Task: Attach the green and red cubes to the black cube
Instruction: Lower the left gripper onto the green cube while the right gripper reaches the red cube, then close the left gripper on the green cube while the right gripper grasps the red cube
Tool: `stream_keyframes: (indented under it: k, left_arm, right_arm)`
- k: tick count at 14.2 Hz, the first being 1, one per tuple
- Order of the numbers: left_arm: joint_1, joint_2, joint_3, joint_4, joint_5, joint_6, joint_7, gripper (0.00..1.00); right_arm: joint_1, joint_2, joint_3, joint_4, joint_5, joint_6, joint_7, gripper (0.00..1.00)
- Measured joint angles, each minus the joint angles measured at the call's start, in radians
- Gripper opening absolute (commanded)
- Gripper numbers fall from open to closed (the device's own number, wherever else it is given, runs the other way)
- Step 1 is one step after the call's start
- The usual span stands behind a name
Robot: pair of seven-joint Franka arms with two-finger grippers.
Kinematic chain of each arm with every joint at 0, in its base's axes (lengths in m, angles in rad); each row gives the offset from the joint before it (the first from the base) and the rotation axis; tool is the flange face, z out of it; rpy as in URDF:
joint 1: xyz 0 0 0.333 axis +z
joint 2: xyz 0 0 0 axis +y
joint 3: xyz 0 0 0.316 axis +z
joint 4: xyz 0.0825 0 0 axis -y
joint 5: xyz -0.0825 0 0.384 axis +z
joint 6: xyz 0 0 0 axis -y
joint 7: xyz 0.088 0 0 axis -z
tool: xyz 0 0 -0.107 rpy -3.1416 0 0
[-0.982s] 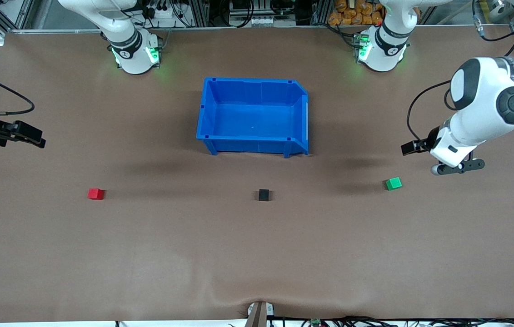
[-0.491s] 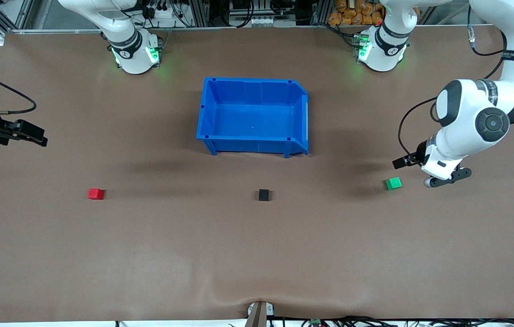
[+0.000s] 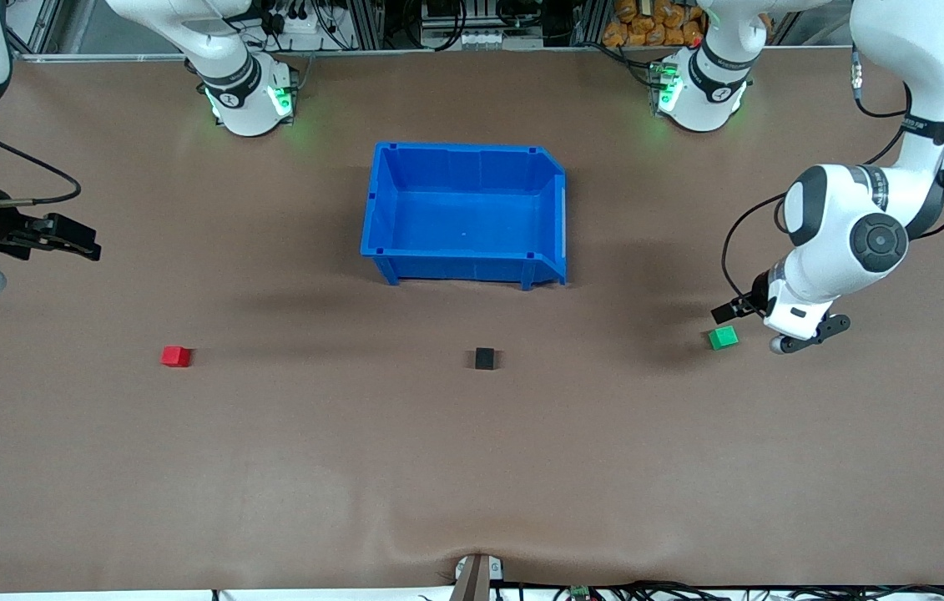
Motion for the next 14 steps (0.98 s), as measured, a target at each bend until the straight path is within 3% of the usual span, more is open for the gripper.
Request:
stream_keyframes:
  k: [4, 14]
  left_arm:
    - [0.012, 0.046, 0.001, -0.004, 0.000, 0.081, -0.002, 1.00]
    - [0.023, 0.148, 0.006, -0.006, 0.047, 0.236, 0.001, 0.79]
  right_arm:
    - [0.001, 0.039, 0.001, -0.006, 0.024, 0.000, 0.000, 1.00]
    - [0.010, 0.253, 0.001, -0.009, 0.058, 0.085, -0.071, 1.00]
